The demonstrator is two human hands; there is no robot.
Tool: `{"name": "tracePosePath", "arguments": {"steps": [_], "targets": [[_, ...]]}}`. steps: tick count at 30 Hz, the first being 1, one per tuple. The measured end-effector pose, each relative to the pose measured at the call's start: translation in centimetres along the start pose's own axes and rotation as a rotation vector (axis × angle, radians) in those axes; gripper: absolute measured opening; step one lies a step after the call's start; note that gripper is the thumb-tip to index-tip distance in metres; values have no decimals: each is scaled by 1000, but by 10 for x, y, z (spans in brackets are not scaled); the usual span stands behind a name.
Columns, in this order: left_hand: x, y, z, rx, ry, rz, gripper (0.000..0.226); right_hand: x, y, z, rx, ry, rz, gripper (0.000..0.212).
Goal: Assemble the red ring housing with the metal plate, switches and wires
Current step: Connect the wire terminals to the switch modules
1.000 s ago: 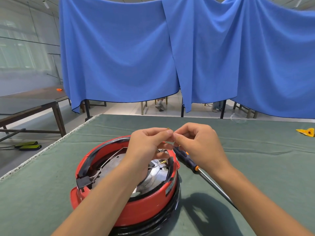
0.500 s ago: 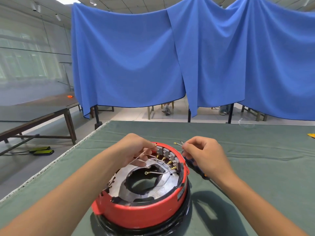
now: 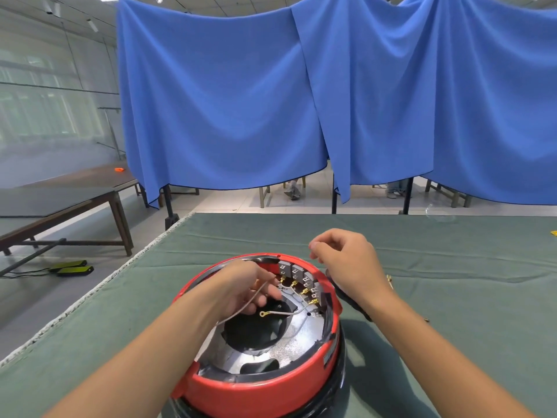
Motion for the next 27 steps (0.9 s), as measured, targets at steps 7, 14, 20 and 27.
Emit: {"name": "tracePosePath", "arguments": {"steps": [7,14,20,27], "targets": [[9,2,11,30,-111,-30,14,-44,-12,19,-67,155,-146,22],[-9,0,0,79,37,-113,26,-47,-11,22,7,245,-262,28],[-8,0,-6,-12,31,-117,16,-48,-12,25,-24,177,-246,26],[-5,-5,-6,-29,136,-35,15,-48,-13,27,-16,142,-224,23]]}}
Point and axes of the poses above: each hand's wrist, its own y-axis away from the middle knuckle, its own x-axis out of the back of the hand, z = x × y, the point moved 4 cm from there along -y, towards the middle knuckle, and after that the axes turned 3 degrees about z, right-handed, at the moved point
